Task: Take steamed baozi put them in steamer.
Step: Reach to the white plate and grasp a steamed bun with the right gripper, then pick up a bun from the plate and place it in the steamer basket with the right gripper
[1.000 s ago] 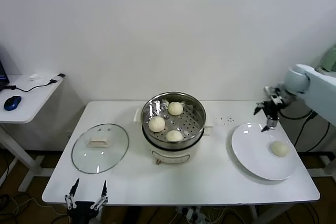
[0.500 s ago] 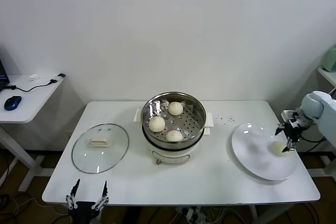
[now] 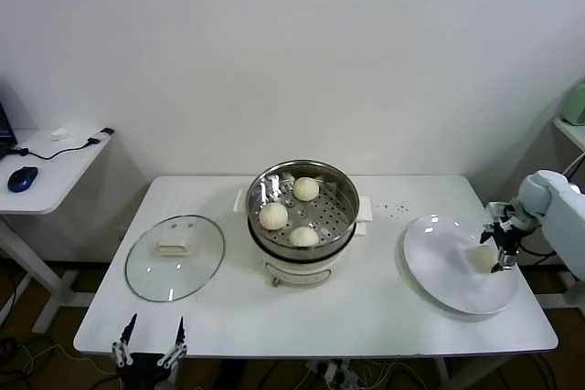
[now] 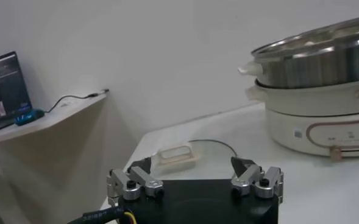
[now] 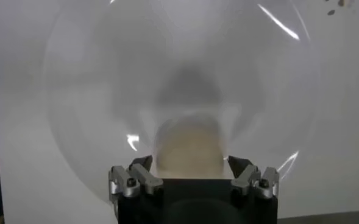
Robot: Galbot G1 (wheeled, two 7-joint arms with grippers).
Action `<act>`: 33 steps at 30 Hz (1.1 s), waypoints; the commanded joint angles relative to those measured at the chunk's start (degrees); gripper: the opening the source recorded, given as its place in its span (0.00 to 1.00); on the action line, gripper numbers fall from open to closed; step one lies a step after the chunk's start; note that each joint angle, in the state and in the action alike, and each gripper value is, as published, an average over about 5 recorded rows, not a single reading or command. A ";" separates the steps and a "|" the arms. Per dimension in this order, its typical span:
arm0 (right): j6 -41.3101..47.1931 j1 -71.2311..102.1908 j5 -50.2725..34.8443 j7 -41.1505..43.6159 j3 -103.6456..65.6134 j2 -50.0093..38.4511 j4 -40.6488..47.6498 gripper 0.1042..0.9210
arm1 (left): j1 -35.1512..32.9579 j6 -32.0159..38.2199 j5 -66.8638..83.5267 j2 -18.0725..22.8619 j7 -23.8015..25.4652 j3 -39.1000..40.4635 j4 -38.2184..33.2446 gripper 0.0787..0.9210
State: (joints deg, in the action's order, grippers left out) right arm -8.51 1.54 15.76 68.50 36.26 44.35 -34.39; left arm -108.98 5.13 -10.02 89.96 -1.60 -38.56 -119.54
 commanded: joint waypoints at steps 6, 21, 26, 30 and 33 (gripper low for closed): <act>-1.65 1.30 4.60 -0.04 -3.76 3.15 4.87 0.86 | -0.11 0.17 -0.21 0.17 -0.01 0.18 0.32 0.88; -1.34 -0.65 3.05 1.66 -3.06 3.03 4.83 0.62 | -0.34 0.28 -0.37 0.41 -0.13 0.49 0.01 0.88; -0.19 -6.28 -3.81 2.11 4.46 2.62 3.66 0.60 | -0.65 0.53 -0.26 0.61 -0.11 0.67 -0.19 0.88; 1.99 -14.36 -14.34 2.50 14.80 3.11 1.84 0.61 | -0.95 0.76 -0.11 0.74 -0.08 0.90 -0.35 0.88; 5.43 -22.36 -24.68 2.30 24.78 4.15 -1.11 0.61 | -1.09 0.93 0.04 0.81 -0.07 1.19 -0.48 0.88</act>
State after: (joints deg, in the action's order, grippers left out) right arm -7.24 -6.79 9.24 70.66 43.23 47.60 -32.13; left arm -109.97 5.98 -10.09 90.73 -1.69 -37.55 -119.95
